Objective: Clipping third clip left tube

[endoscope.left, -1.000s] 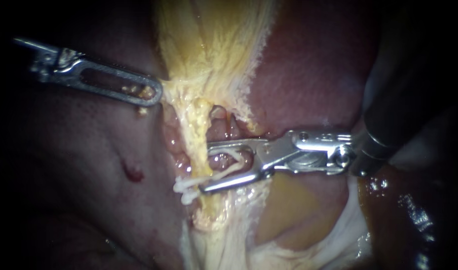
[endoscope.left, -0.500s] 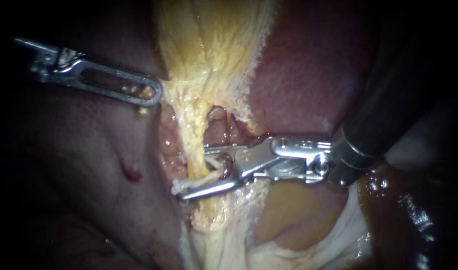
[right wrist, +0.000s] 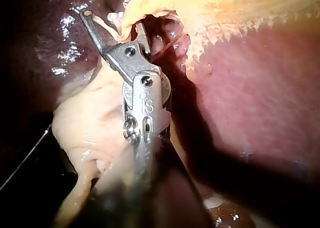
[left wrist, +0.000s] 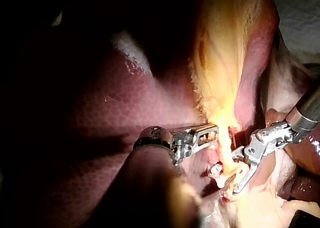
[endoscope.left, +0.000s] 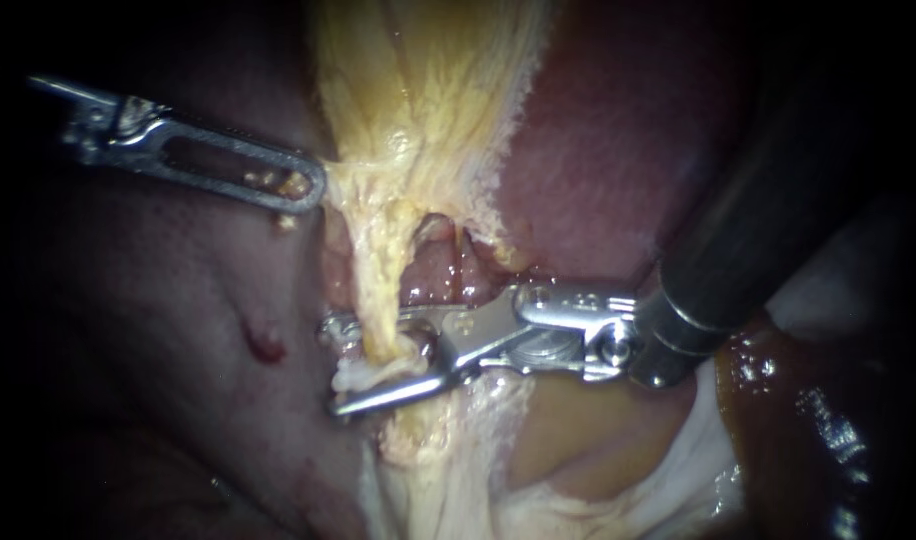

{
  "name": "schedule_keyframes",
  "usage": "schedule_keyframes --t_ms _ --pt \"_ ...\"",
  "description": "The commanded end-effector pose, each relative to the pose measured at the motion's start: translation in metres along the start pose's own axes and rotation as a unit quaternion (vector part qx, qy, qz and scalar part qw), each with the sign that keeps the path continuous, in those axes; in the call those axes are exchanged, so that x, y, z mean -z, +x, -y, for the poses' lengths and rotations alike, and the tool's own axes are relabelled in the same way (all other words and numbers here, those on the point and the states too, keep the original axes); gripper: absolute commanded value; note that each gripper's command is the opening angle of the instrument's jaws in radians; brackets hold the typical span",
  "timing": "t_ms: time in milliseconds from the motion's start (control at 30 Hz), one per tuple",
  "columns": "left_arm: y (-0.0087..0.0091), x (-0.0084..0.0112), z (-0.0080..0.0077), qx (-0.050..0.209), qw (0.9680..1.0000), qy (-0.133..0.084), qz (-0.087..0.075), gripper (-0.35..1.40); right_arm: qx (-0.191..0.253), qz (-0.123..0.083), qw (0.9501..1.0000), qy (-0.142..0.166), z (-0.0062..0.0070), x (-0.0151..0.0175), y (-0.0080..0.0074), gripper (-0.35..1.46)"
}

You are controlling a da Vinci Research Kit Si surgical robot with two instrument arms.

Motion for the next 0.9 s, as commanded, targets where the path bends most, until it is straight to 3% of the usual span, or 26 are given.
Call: schedule_keyframes --t_ms 33,267,667,900 --pt "0.0000 0.0000 0.0000 0.000 1.0000 0.000 0.000 -0.35 0.000 0.000 1.0000 0.000 0.0000 0.0000 0.0000 0.50" --pt "0.0000 0.0000 0.0000 0.000 1.0000 0.000 0.000 -0.35 -0.004 -0.002 1.0000 0.000 -0.0002 0.0001 0.0004 0.50" --pt "0.0000 -0.0001 0.0000 0.000 1.0000 0.000 0.000 -0.35 -0.021 -0.013 0.9997 -0.006 -0.0008 0.0012 0.0026 0.50" --pt "-0.0001 -0.0002 0.0000 0.000 1.0000 0.000 0.000 -0.35 -0.005 -0.004 0.9999 -0.009 -0.0012 0.0011 0.0027 0.50"
